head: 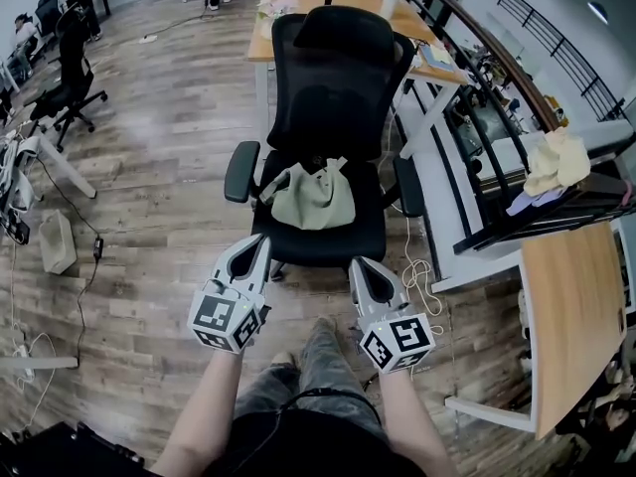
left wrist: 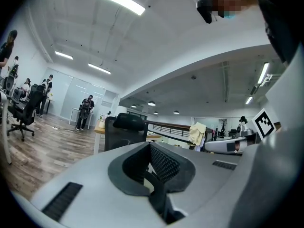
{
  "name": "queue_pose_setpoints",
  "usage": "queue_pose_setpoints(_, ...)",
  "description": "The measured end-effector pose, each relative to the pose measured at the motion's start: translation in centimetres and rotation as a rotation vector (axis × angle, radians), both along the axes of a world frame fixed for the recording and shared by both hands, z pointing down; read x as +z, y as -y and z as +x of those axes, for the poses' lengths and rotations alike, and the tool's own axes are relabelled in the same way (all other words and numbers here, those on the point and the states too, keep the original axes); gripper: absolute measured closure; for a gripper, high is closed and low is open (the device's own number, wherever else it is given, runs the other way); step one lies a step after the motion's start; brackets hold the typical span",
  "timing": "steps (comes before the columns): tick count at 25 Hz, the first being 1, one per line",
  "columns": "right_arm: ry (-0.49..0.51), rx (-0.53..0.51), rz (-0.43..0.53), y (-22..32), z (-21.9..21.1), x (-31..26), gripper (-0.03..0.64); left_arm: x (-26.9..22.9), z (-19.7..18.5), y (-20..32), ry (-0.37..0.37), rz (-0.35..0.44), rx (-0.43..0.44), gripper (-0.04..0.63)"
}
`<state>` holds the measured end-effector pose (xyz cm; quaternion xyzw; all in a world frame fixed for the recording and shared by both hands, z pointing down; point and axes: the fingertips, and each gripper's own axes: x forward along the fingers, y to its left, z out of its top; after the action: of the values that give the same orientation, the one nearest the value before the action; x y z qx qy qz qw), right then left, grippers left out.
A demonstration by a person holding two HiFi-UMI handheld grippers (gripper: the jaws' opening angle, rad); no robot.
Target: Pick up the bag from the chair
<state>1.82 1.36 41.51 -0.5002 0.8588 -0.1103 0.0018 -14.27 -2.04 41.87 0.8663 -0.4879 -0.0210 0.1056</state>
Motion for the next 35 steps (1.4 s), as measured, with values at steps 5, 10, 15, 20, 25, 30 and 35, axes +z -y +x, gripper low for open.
queue_pose_setpoints(5,0.016,-0.029,-0.007,3.8,-0.6,1.0,0.609,0.5,0.2,3.2,-0.005,-0.009,-0.008,0.598)
queue_pose_setpoints(10,0.005,-0.085,-0.024,8.6,-1.3,1.7,0.609,1.4,1.0,7.7,-0.006,-0.027,-0.016,0.598)
queue_pose_setpoints(15,-0.008,-0.114,-0.066,13.2,-0.4,3.4,0.609,3.5,2.9,11.7,-0.008,-0.070,-0.015,0.598)
queue_pose_setpoints(20,-0.002,-0.125,-0.134,16.7,0.4,6.4,0.609,6.3,4.2,15.0,0.001,-0.127,-0.011,0.598)
queue_pose_setpoints(25,0.001,-0.151,-0.194,19.8,1.1,9.1,0.609,8.8,5.6,18.1,0.015,-0.178,-0.018,0.598)
queue_pose_setpoints(30,0.003,-0.185,-0.256,22.1,1.2,12.1,0.609,12.0,6.8,20.7,0.013,-0.258,-0.027,0.597)
queue_pose_setpoints(35,0.008,-0.219,-0.312,23.9,0.7,15.2,0.609,15.3,7.0,22.6,0.015,-0.332,-0.049,0.597)
